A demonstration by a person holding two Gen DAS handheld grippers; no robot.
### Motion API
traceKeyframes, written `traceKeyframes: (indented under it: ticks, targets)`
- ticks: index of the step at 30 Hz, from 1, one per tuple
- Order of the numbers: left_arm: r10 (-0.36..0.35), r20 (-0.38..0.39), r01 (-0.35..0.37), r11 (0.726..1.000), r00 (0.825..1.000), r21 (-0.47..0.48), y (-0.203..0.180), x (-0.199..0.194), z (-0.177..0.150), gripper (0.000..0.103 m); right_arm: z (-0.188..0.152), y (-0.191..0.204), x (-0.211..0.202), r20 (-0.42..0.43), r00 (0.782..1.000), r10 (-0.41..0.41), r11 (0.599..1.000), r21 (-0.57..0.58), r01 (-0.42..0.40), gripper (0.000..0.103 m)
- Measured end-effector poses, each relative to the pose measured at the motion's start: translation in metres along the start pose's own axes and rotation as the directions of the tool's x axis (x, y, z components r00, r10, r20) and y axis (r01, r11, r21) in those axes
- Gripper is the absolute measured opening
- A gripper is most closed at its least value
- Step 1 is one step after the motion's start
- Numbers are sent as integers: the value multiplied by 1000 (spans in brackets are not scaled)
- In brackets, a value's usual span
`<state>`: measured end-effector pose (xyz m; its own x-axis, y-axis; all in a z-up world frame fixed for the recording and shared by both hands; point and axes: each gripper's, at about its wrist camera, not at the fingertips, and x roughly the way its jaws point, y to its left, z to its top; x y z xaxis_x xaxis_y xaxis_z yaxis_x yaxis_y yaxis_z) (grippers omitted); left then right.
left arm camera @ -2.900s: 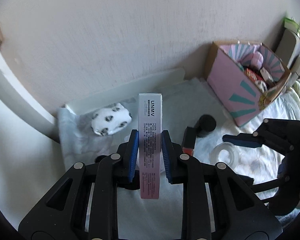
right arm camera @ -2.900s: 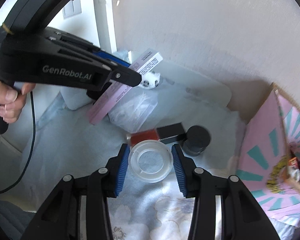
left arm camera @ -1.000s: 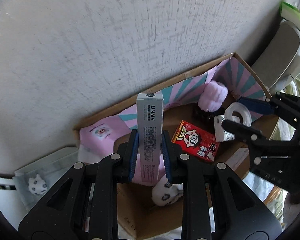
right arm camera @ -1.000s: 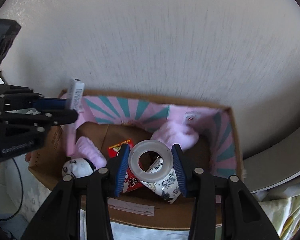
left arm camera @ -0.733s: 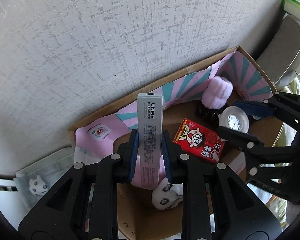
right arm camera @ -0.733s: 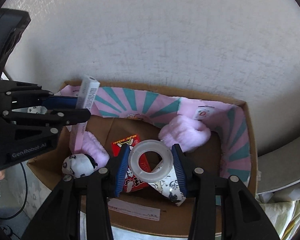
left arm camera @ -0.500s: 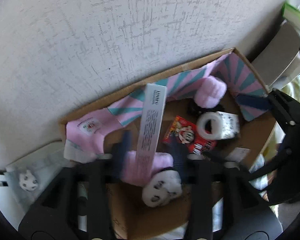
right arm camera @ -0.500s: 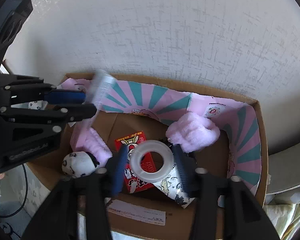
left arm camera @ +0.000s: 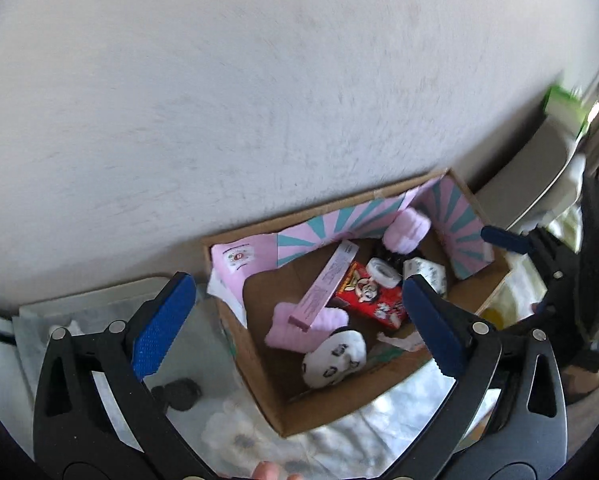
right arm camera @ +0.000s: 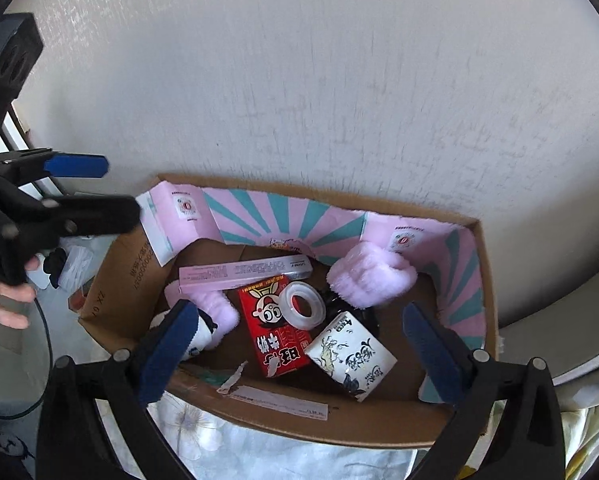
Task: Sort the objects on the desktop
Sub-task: 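Open both tools to drop the pink box and tape roll into the box, then move both tools back over the items on the bed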
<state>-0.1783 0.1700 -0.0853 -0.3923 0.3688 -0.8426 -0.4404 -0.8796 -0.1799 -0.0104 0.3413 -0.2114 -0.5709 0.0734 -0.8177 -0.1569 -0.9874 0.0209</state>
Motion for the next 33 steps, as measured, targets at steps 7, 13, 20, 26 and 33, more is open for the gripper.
traceKeyframes:
  ticks: [7, 13, 20, 26, 33]
  targets:
    - [-27, 83, 28, 1000, 996, -3, 9, -47, -3, 103, 15, 11, -32, 73, 997, 22, 998, 53, -26, 103]
    - [-36, 111, 42, 997, 993, -57, 36, -79, -20, 103, 20, 33, -43, 75, 996, 46, 998, 50, -50, 103]
    - [45, 137, -29, 992, 990, -121, 83, -114, -50, 103, 22, 78, -53, 97, 994, 45, 999, -27, -43, 103]
    - [152, 144, -128, 978, 978, -165, 124, -145, -71, 103, 24, 111, -63, 104, 994, 37, 998, -45, -32, 103]
    - [276, 118, -239, 937, 954, -256, 178, -170, -94, 103, 30, 145, -72, 145, 983, 115, 992, -74, -106, 103]
